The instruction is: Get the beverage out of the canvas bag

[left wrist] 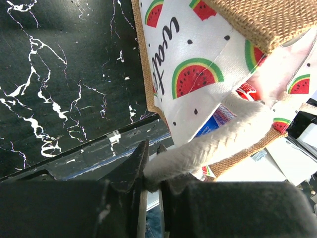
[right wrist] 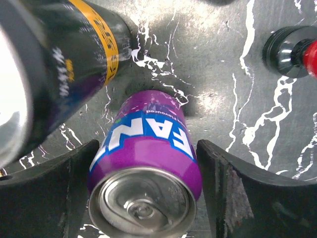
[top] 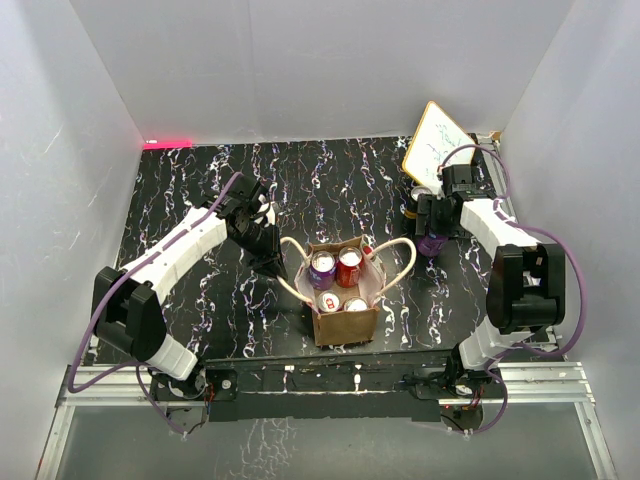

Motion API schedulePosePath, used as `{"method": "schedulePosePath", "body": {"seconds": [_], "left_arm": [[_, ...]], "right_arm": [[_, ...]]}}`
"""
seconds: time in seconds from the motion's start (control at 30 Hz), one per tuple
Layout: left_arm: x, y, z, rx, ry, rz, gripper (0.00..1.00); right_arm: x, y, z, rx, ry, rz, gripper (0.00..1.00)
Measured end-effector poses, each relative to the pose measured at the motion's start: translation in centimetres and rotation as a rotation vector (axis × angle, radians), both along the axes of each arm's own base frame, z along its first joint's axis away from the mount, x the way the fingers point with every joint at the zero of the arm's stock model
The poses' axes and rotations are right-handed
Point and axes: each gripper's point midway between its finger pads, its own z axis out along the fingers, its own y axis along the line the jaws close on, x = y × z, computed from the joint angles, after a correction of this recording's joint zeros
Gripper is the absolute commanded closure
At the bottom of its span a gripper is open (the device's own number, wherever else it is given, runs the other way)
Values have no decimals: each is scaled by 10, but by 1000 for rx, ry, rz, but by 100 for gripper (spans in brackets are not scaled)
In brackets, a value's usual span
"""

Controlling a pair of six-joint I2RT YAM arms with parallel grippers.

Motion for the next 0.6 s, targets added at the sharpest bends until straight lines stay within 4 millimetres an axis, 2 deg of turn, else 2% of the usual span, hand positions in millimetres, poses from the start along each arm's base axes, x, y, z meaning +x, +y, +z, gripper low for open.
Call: {"method": "schedulePosePath", "body": {"seconds": [0.1, 0.23, 0.33, 0.47, 0.53, 0.6], "left_arm": [[1, 0, 1, -2, -3, 0, 100], [1, -1, 1, -3, -3, 3, 100], [2, -1, 1, -5, -7, 5, 100], [4, -3, 2, -9, -11, 13, 100], [5, -3, 2, -12, -15, 17, 100], [6, -4, 3, -17, -24, 21, 100]], "right_arm": [[3, 0, 6, 0, -6, -1, 1], [12, 1, 20, 4, -38, 1, 0], [11, 3, 34, 16, -55, 1, 0], [-2, 16, 62, 90, -91, 10, 0], [-17, 27, 74, 152, -119, 21, 0], [-39, 39, 82, 225, -134, 32, 0]]}}
